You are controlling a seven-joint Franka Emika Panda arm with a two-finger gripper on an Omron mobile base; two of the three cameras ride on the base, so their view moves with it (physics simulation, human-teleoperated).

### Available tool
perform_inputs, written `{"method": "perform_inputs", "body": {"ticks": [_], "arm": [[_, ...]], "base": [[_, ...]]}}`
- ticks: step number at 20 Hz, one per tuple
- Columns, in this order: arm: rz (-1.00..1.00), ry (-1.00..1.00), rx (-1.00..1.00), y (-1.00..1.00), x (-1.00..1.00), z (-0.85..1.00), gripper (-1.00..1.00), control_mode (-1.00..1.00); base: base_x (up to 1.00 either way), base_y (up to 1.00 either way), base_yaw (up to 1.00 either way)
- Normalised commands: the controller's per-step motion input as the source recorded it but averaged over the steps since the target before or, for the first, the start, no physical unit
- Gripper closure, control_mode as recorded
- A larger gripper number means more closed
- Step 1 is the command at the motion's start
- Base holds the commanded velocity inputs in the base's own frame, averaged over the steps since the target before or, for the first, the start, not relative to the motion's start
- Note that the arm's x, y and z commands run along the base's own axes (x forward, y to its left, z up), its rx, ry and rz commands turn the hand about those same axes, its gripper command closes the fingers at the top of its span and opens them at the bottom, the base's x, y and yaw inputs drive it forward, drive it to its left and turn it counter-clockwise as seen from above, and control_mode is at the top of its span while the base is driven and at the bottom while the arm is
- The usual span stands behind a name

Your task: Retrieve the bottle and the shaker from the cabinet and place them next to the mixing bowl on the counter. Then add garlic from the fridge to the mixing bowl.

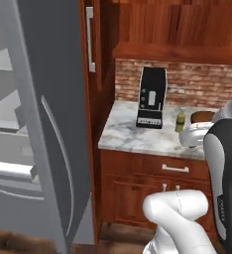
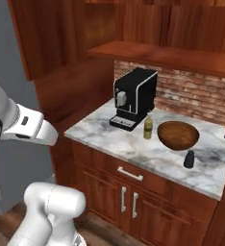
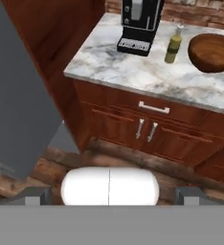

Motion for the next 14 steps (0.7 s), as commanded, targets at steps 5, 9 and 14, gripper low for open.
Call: {"method": "perform_inputs", "body": {"ticks": [5,9,14], "arm": [[0.0,0.0,0.0,0.0,0.0,0.0,-1.0,1.0],[0.0,0.0,0.0,0.0,0.0,0.0,-1.0,1.0],[0.0,0.0,0.0,0.0,0.0,0.0,-1.0,1.0]], "base": [[-0.23,-0.11,0.88],[-0.45,-0.06,0.84],[-0.71,0.0,0.84]]}}
